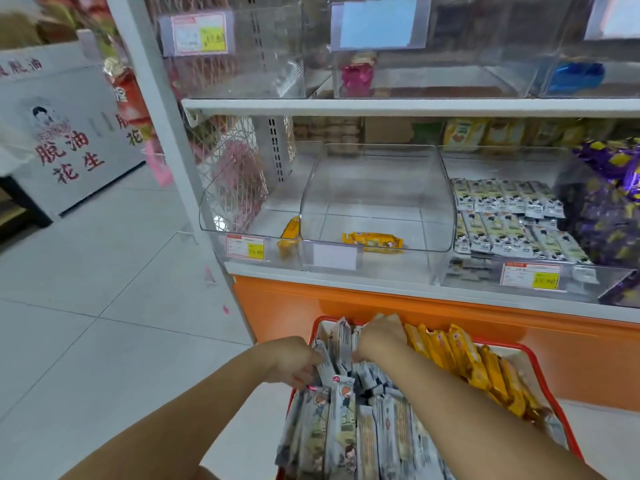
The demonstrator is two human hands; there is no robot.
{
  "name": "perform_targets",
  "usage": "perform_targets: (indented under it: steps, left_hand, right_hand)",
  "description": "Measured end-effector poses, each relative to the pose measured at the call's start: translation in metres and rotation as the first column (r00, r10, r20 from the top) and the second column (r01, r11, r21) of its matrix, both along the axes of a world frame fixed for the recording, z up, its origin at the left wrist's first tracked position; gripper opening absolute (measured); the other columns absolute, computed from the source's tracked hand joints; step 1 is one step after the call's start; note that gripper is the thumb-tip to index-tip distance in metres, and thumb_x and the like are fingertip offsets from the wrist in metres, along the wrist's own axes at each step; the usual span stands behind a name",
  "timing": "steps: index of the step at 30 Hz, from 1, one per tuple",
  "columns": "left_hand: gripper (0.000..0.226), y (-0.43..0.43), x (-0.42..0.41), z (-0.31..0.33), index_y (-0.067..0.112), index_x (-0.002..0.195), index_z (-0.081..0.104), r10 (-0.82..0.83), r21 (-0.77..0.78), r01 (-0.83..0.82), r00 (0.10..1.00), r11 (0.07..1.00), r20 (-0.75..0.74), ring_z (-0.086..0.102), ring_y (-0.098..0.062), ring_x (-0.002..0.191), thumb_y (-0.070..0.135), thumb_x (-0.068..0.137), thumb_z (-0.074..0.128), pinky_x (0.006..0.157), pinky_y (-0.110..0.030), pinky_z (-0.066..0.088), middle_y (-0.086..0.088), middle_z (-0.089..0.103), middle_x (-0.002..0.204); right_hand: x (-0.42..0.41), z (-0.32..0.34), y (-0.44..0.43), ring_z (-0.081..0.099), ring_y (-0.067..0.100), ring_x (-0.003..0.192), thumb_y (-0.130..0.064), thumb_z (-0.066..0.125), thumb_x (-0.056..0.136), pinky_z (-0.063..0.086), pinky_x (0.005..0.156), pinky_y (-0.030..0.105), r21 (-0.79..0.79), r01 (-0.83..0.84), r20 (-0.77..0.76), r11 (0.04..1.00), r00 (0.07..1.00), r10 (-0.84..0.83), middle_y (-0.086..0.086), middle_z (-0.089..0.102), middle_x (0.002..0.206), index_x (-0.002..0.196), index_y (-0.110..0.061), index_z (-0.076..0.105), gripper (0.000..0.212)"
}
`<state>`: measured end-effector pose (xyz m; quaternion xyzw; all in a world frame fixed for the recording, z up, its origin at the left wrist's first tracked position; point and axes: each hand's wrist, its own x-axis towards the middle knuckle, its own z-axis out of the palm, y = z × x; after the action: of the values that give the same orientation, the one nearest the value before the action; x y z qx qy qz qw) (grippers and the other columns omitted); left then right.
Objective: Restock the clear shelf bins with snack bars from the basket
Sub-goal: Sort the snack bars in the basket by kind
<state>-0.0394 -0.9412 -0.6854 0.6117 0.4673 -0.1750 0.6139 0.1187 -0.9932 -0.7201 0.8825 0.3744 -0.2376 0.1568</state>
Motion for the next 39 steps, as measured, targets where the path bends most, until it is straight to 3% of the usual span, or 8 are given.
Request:
perform_targets:
  steps: [5, 9, 13, 18, 22, 25, 32, 39]
  left_hand:
    - [0.011, 0.000, -0.002, -0.002, 0.006, 0.078, 0.057, -0.001, 0.032, 0.001, 1.000, 0.999, 0.012, 0.054, -0.022, 0.078, 0.010, 0.088, 0.057, 0.072, -0.026, 0.048, -0.009, 0.054, 0.079]
    - [0.010, 0.002, 0.001, 0.005, 0.006, 0.082, 0.056, -0.017, 0.139, 0.016, 1.000, 0.990, 0.009, 0.056, -0.013, 0.071, 0.007, 0.091, 0.051, 0.070, -0.025, 0.048, -0.008, 0.055, 0.083]
    - [0.010, -0.002, 0.009, 0.019, 0.010, 0.090, 0.057, -0.023, 0.291, 0.026, 1.000, 0.956, -0.013, 0.057, -0.018, 0.085, 0.020, 0.092, 0.054, 0.080, -0.027, 0.049, -0.007, 0.057, 0.096]
    - [0.029, -0.015, 0.021, 0.050, 0.020, 0.109, 0.056, -0.031, 0.275, -0.031, 0.975, 0.961, 0.221, 0.057, -0.014, 0.099, 0.044, 0.092, 0.055, 0.084, -0.022, 0.048, -0.001, 0.058, 0.112]
    - [0.074, -0.029, 0.037, 0.074, 0.021, 0.137, 0.046, -0.030, 0.203, -0.079, 0.875, 0.976, 0.483, 0.053, -0.009, 0.120, 0.057, 0.076, 0.065, 0.096, -0.024, 0.049, 0.003, 0.053, 0.136]
    - [0.076, -0.038, 0.052, 0.090, 0.030, 0.132, 0.052, -0.034, 0.222, -0.116, 0.816, 0.968, 0.577, 0.057, -0.013, 0.118, 0.056, 0.065, 0.077, 0.106, -0.040, 0.042, 0.002, 0.061, 0.128]
    - [0.054, -0.051, 0.092, 0.120, 0.017, 0.123, 0.059, -0.056, 0.202, -0.106, 0.749, 0.974, 0.661, 0.063, -0.025, 0.110, 0.028, 0.073, 0.076, 0.105, -0.044, 0.042, -0.012, 0.068, 0.114]
    - [0.052, -0.057, 0.135, 0.138, 0.018, 0.110, 0.058, -0.159, 0.230, 0.034, 0.820, 0.973, 0.551, 0.066, -0.014, 0.093, 0.036, 0.066, 0.077, 0.078, -0.029, 0.054, -0.008, 0.070, 0.102]
  right_hand:
    - [-0.001, 0.005, -0.002, 0.038, 0.032, 0.127, -0.054, 0.066, 0.080, 0.047, 0.077, 0.030, 0.086, 0.172, -0.040, 0.981, 0.985, -0.169, 0.019, 0.029, 0.144, 0.151, -0.003, -0.005, 0.112]
    - [0.014, 0.025, -0.010, 0.034, 0.034, 0.134, -0.052, 0.061, 0.085, 0.044, 0.102, 0.036, 0.154, 0.227, -0.216, 0.962, 0.957, -0.191, 0.017, 0.024, 0.150, 0.151, -0.004, 0.000, 0.101]
    - [0.033, 0.063, -0.026, 0.051, 0.037, 0.120, -0.040, 0.069, 0.082, 0.055, 0.085, 0.042, 0.213, 0.366, -0.537, 0.906, 0.819, -0.204, 0.019, 0.034, 0.147, 0.148, -0.002, 0.019, 0.091]
    - [0.050, 0.103, -0.066, 0.056, 0.024, 0.078, -0.025, 0.066, 0.073, 0.059, 0.067, 0.045, 0.220, 0.537, -0.929, 0.815, 0.369, 0.008, 0.012, 0.054, 0.092, 0.110, -0.007, 0.054, 0.042]
    - [0.058, 0.116, -0.095, 0.059, 0.036, 0.100, -0.019, 0.075, 0.066, 0.056, 0.080, 0.045, 0.050, 0.669, -0.970, 0.741, -0.144, 0.195, 0.020, 0.062, 0.105, 0.109, -0.007, 0.069, 0.046]
    - [0.066, 0.126, -0.113, 0.063, 0.036, 0.102, -0.019, 0.087, 0.055, 0.046, 0.096, 0.047, -0.036, 0.654, -0.900, 0.756, -0.351, 0.260, 0.022, 0.063, 0.117, 0.115, -0.002, 0.068, 0.065]
    - [0.091, 0.148, -0.143, 0.060, 0.034, 0.113, -0.012, 0.083, 0.070, 0.048, 0.097, 0.050, -0.013, 0.721, -0.799, 0.692, -0.423, 0.426, 0.021, 0.054, 0.134, 0.129, 0.001, 0.057, 0.066]
    - [0.111, 0.156, -0.165, 0.053, 0.045, 0.119, -0.022, 0.086, 0.065, 0.027, 0.110, 0.061, 0.069, 0.771, -0.828, 0.633, -0.309, 0.467, 0.026, 0.053, 0.134, 0.123, -0.003, 0.063, 0.065]
